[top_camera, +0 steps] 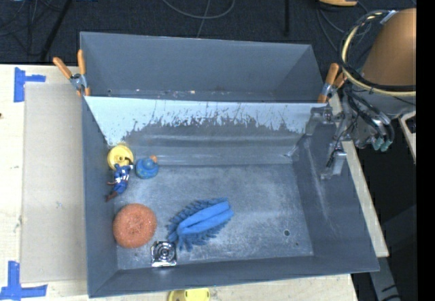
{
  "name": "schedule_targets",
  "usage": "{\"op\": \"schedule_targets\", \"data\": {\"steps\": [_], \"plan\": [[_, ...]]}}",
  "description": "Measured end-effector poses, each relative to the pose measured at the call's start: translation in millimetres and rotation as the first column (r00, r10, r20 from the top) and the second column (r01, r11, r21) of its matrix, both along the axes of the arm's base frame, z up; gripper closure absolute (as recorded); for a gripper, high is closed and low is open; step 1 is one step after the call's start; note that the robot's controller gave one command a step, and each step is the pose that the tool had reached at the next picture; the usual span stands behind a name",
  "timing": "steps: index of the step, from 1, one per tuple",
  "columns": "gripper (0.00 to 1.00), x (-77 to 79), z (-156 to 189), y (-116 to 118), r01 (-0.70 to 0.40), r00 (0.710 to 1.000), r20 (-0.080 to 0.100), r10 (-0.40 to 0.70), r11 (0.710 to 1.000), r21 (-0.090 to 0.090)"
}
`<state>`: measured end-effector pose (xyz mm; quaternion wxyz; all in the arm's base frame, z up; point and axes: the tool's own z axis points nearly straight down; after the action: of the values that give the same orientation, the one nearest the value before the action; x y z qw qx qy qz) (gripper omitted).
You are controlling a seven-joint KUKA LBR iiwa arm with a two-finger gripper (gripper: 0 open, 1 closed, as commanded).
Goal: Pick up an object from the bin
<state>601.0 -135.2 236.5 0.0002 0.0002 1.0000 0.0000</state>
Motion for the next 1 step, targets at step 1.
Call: {"op": "schedule_targets", "data": {"steps": [1], "plan": [[0.0,-11.8,-36.4,30.2,-0.071,0.997,0.003,0.071,0.997,-0.002]]}}
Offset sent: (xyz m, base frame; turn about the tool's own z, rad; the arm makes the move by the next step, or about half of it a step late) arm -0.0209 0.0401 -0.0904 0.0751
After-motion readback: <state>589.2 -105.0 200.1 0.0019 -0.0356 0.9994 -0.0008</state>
